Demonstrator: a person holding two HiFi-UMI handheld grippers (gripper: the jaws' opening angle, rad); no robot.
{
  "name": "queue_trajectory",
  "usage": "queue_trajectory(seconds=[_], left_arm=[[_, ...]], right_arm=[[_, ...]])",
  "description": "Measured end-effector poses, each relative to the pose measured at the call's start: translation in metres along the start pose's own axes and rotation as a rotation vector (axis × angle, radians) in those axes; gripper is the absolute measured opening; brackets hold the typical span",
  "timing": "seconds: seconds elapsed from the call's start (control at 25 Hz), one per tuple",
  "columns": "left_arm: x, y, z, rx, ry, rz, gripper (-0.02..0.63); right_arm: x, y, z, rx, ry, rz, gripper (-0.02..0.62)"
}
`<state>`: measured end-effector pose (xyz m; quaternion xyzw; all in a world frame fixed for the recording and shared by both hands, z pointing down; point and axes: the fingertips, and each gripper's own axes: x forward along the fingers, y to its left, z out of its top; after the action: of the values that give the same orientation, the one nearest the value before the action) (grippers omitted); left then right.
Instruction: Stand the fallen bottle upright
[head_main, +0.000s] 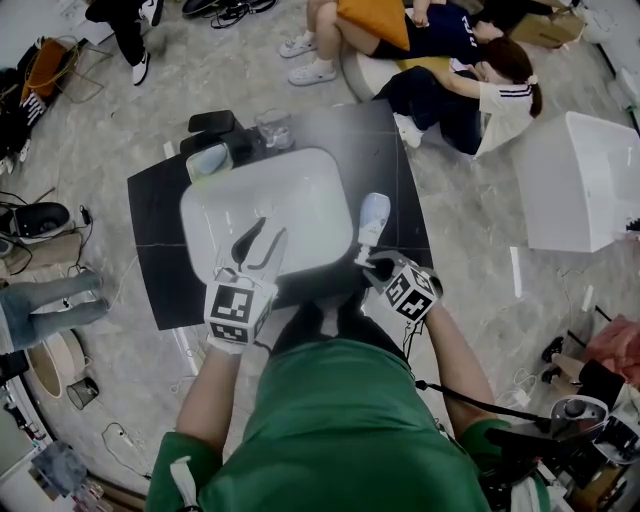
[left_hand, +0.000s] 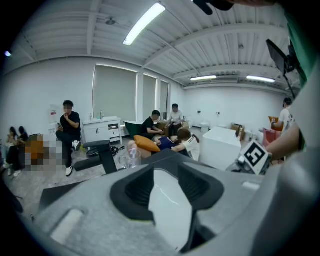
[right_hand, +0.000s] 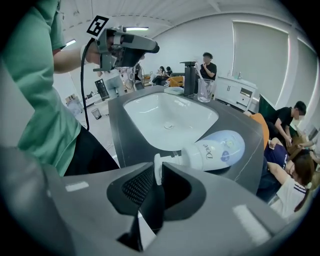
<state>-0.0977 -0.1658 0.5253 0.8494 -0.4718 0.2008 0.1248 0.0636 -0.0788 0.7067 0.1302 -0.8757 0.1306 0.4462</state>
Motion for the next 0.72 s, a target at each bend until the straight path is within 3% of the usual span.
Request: queue_trajectory(seconds=[0.36,0.72], left_arm=[[-0.009,0.005,0.016,-0.001,-0.032,0.008,0.143],[-0.017,0.009,0.029,-0.001,-0.053,0.025,0.137]], right_arm=[[-0.012,0.007,0.036,0.09,-0.107,0.057,0.037],[-0.043,-0.016,0.077,0.296,-0.286,0.071,0.038]])
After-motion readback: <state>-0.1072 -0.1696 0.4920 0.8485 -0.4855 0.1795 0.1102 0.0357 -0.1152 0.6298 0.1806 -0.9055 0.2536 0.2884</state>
